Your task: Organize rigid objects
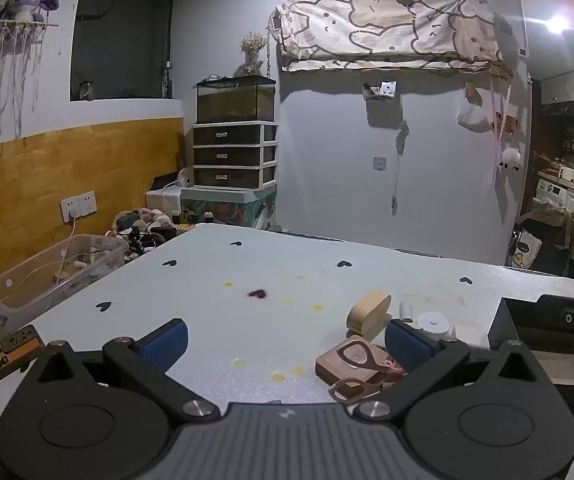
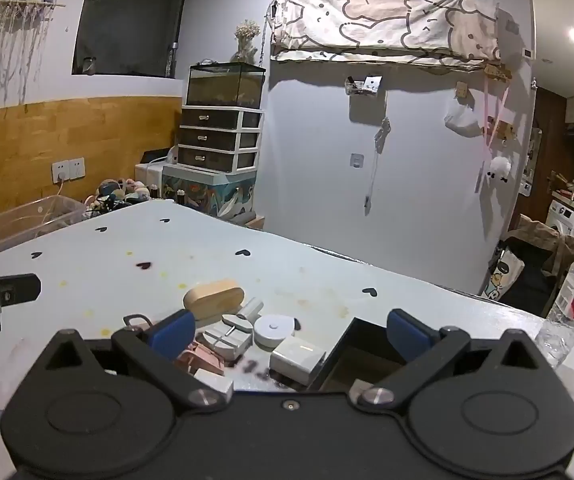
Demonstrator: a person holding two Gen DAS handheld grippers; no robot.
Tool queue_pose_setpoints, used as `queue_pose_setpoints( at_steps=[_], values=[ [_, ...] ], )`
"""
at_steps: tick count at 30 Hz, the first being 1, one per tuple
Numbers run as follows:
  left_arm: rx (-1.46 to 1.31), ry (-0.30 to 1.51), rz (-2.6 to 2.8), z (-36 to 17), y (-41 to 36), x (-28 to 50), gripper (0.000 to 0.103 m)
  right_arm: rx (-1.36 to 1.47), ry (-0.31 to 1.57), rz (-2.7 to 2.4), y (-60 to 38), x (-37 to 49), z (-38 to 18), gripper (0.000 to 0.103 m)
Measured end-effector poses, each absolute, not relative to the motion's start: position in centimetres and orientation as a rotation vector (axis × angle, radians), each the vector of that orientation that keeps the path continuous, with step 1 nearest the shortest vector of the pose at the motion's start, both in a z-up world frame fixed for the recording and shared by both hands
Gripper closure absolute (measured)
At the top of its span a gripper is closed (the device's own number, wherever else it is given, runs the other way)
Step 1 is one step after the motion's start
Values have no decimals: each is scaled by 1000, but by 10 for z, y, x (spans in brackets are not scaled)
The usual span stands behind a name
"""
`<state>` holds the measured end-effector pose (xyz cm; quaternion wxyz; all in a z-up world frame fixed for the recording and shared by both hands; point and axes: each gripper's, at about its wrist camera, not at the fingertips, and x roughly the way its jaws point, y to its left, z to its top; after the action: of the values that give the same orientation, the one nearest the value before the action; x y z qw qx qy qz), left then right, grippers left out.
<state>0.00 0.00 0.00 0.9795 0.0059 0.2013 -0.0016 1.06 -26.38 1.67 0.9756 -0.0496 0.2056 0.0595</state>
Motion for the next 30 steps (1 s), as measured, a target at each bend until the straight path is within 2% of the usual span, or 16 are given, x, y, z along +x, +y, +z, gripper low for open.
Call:
queue_pose_setpoints(
  at_steps=[30],
  values=[
    [15,410,-3,0,0,0,0,-102,404,116,-263,10,16,0]
  ],
)
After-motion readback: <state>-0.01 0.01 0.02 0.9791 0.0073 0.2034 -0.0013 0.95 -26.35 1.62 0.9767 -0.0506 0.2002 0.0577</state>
